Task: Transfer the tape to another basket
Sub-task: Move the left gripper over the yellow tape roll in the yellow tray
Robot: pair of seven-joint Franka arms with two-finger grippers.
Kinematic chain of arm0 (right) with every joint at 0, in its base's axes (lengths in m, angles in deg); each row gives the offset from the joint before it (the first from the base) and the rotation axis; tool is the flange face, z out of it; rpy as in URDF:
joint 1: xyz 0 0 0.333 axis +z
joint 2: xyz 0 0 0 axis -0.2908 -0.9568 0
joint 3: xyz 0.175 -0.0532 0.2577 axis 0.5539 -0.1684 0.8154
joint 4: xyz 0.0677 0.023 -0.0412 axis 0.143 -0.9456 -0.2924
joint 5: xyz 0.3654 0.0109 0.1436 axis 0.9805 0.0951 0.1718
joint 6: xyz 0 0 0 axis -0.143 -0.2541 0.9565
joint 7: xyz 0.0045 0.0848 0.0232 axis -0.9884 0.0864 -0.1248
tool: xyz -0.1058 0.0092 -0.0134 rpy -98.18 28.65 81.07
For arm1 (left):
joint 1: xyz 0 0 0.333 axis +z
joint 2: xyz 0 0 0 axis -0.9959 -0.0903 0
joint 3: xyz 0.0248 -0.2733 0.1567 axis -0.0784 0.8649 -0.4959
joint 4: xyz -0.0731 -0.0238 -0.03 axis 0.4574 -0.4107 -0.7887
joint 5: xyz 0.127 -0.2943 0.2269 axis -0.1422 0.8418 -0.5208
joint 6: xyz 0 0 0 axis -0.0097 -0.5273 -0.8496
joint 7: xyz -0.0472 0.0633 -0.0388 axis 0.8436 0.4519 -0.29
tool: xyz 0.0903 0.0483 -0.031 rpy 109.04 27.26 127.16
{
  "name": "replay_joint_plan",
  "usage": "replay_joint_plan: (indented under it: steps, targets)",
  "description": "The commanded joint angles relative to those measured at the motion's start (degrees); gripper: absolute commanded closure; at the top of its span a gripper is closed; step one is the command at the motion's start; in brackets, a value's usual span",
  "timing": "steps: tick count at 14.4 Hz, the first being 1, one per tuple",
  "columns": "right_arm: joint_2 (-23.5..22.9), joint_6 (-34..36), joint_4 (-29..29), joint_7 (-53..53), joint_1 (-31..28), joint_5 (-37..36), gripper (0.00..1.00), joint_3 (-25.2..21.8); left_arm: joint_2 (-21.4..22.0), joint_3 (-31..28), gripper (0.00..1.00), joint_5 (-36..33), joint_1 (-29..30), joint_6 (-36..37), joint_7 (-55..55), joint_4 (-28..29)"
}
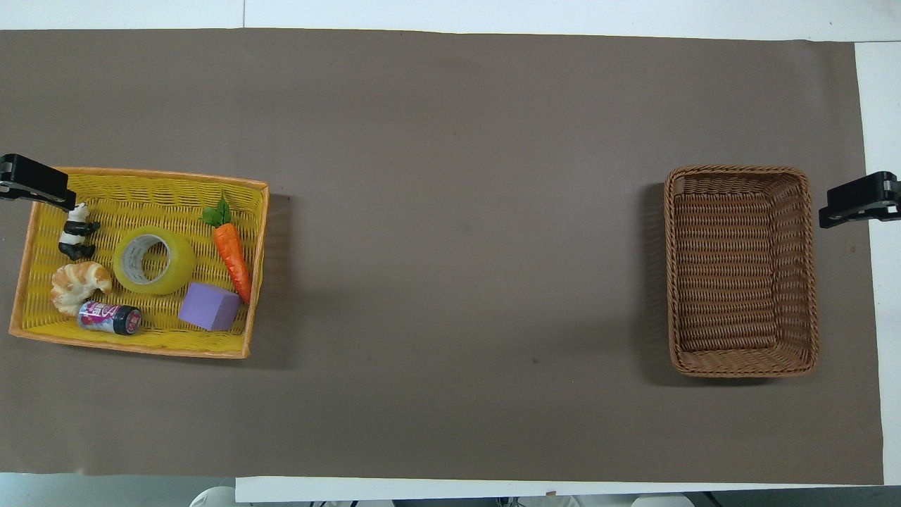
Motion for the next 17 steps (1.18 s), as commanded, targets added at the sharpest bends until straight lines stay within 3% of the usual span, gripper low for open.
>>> replay_joint_plan:
  steps: [1,3,6,9,13,17]
  targets:
    - [0.7,-0.3,-1.0,-1.1,-0.2,0.3,0.01,0.1,-0.6,-0.1,0.00,-0.3,-0.3,1.3,-0.7,-1.4]
    - [0.7,-0.3,-1.0,-1.1,-0.2,0.3,0.01,0.1,0.0,-0.1,0.00,-0.6,-0.3,1.2,-1.4,0.0]
    - [0.7,-0.3,-1.0,-1.1,-0.2,0.3,0.01,0.1,1.4,-0.4,0.00,-0.5,0.5,-5.6,-4.0,4.7]
    - [0.7,-0.3,-1.0,-1.1,-0.2,0.3,0.01,0.1,5.8,-0.5,0.00,-0.5,1.3,-18.1,-5.0,18.5]
    - [0.7,-0.3,-1.0,-1.1,-0.2,0.3,0.01,0.1,2.4,-0.6,0.03,-0.5,3.5,-28.5,-5.2,27.2]
    - [0.7,-0.3,-1.0,-1.1,-0.2,0.3,0.01,0.1,-0.3,-0.5,0.21,-0.5,7.7,-43.9,-5.1,36.7]
